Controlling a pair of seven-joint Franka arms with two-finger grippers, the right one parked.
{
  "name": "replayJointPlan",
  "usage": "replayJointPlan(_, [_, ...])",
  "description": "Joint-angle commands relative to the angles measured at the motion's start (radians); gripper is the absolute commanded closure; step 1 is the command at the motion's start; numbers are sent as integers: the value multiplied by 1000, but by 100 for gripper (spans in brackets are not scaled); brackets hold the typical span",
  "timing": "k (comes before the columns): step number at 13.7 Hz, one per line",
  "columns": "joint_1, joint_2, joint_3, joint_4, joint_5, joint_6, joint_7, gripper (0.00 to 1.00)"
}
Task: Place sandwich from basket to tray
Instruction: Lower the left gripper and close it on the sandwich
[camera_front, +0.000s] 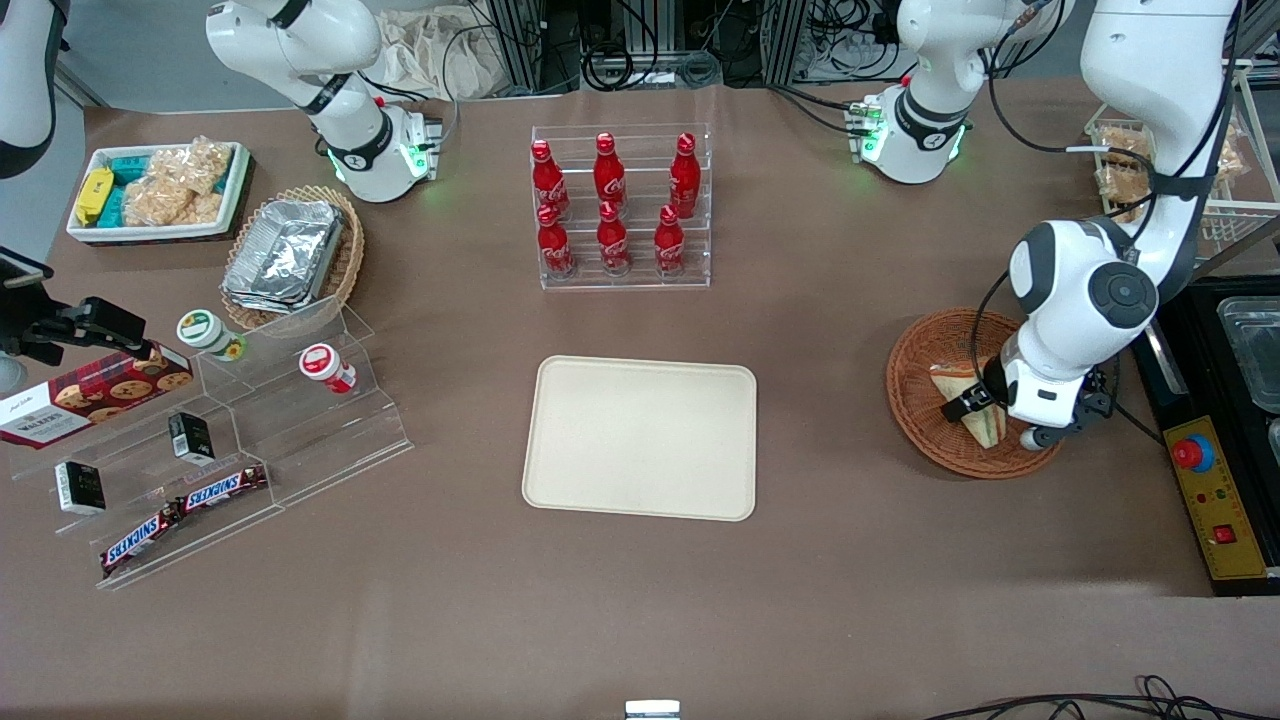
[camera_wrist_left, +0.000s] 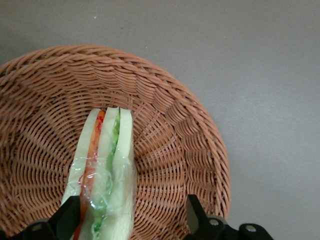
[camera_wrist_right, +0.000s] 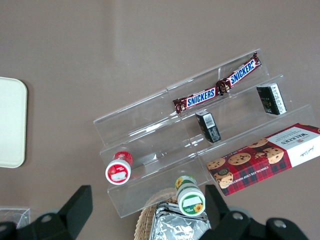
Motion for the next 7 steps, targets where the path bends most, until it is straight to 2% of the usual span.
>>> replayJointPlan(1, [4, 8, -3, -1, 8, 20, -16, 5])
replayJointPlan(3, [4, -25, -3, 17, 8, -37, -19, 3])
replayJointPlan(7, [4, -36, -4, 149, 4, -297, -24, 3])
